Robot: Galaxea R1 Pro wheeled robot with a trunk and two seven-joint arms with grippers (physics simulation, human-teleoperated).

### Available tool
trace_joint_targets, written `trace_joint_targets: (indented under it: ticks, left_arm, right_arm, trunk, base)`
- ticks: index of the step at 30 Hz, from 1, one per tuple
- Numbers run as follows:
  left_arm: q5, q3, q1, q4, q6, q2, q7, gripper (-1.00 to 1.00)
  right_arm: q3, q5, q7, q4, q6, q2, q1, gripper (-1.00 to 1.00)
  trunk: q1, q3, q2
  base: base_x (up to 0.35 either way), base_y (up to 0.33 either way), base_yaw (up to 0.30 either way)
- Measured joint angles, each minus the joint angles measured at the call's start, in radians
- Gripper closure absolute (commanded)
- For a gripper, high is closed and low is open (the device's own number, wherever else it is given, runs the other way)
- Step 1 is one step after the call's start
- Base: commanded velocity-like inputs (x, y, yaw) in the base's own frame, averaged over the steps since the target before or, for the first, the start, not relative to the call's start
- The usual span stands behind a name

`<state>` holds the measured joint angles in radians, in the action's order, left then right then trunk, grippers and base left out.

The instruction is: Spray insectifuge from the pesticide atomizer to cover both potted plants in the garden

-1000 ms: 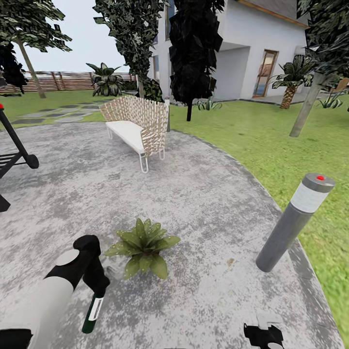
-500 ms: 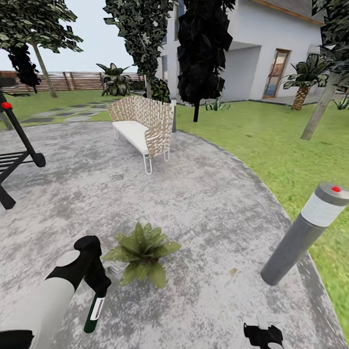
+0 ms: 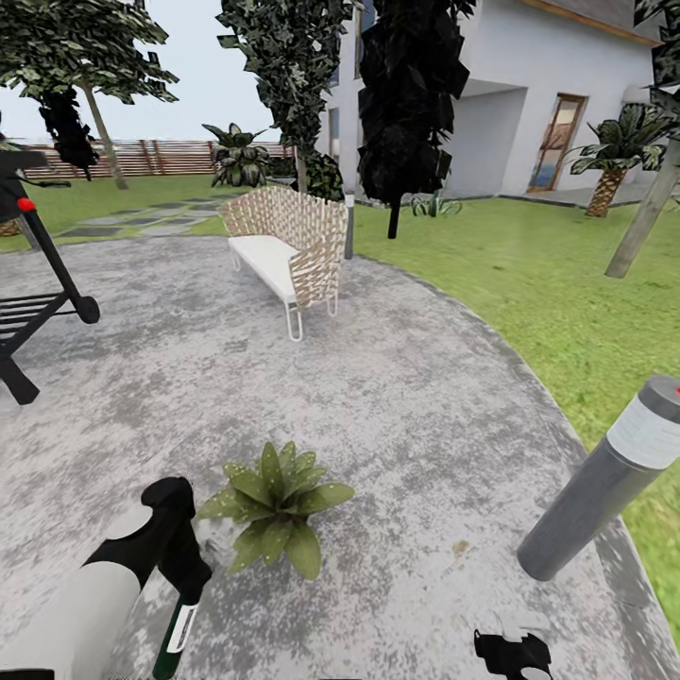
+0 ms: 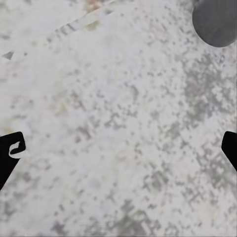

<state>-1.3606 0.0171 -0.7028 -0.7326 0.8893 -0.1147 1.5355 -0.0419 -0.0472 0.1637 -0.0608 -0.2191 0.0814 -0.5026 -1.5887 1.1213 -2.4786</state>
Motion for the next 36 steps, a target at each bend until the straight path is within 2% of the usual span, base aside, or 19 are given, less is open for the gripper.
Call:
trace_joint_targets:
  ticks: [1, 5, 9, 10, 12, 14, 17, 20, 24, 27, 32, 36]
  left_arm:
    - [0.000, 0.000, 0.006, -0.001, 0.000, -0.001, -0.002, 1.00]
    - [0.001, -0.001, 0.018, -0.003, -0.001, 0.001, -0.072, 1.00]
    - [0.009, -0.002, 0.019, -0.003, 0.000, 0.014, -0.089, 1.00]
    - [0.017, -0.003, 0.019, -0.004, 0.001, 0.016, -0.089, 1.00]
    - [0.062, -0.004, 0.019, -0.022, 0.002, 0.020, -0.091, 1.00]
    - [0.092, -0.005, 0.019, -0.046, 0.002, 0.021, -0.096, 1.00]
    - [0.115, -0.006, 0.019, -0.065, -0.001, 0.010, -0.118, 1.00]
    - [0.120, -0.038, 0.019, -0.068, -0.007, -0.013, -0.122, 1.00]
    - [0.119, -0.045, 0.010, -0.069, -0.011, -0.023, -0.087, 1.00]
    - [0.107, -0.037, -0.019, -0.071, -0.011, -0.025, 0.024, 1.00]
    - [0.012, 0.016, -0.107, -0.067, -0.013, -0.022, 0.026, 1.00]
    - [-0.056, 0.022, -0.190, -0.045, -0.015, -0.023, 0.026, 1.00]
  right_arm:
    - [0.000, 0.000, 0.000, 0.000, 0.000, 0.000, 0.000, -1.00]
    - [0.000, -0.001, 0.000, 0.001, 0.000, 0.000, 0.000, -1.00]
    - [0.000, -0.001, 0.000, 0.001, 0.000, -0.001, 0.000, -1.00]
    - [0.000, -0.001, 0.000, 0.001, 0.000, -0.001, 0.000, -1.00]
    - [0.000, -0.001, 0.000, 0.001, 0.000, -0.001, 0.000, -1.00]
    - [0.000, -0.001, -0.001, 0.001, 0.000, -0.001, 0.000, -1.00]
    - [0.000, -0.001, -0.001, 0.001, 0.001, -0.001, 0.000, -1.00]
    - [0.000, -0.001, 0.000, 0.001, 0.001, -0.002, 0.000, -1.00]
    - [0.000, -0.001, 0.000, 0.001, 0.002, -0.002, 0.000, -1.00]
    - [0.000, -0.001, 0.000, 0.001, 0.002, -0.002, 0.000, -1.00]
    - [0.000, -0.001, 0.000, 0.001, 0.002, -0.001, 0.000, -1.00]
    - [0.000, -0.001, 0.000, 0.001, 0.002, -0.001, 0.000, -1.00]
  trunk:
    - [0.000, 0.000, 0.000]
    - [0.000, 0.000, 0.000]
    - [0.000, 0.000, 0.000]
    - [0.000, 0.000, 0.000]
    - [0.000, 0.000, 0.000]
    - [0.000, 0.000, 0.000]
    - [0.000, 0.000, 0.000]
    - [0.000, 0.000, 0.000]
    - [0.000, 0.000, 0.000]
    - [0.000, 0.000, 0.000]
    - [0.000, 0.000, 0.000]
    - [0.000, 0.000, 0.000]
  base:
    - [0.000, 0.000, 0.024]
    - [0.000, 0.000, 0.007]
    - [0.000, 0.000, 0.000]
    - [0.000, 0.000, 0.000]
    - [0.000, 0.000, 0.000]
    - [0.000, 0.000, 0.000]
    - [0.000, 0.000, 0.000]
    - [0.000, 0.000, 0.000]
    - [0.000, 0.000, 0.000]
    - [0.000, 0.000, 0.000]
    - [0.000, 0.000, 0.000]
    - [0.000, 0.000, 0.000]
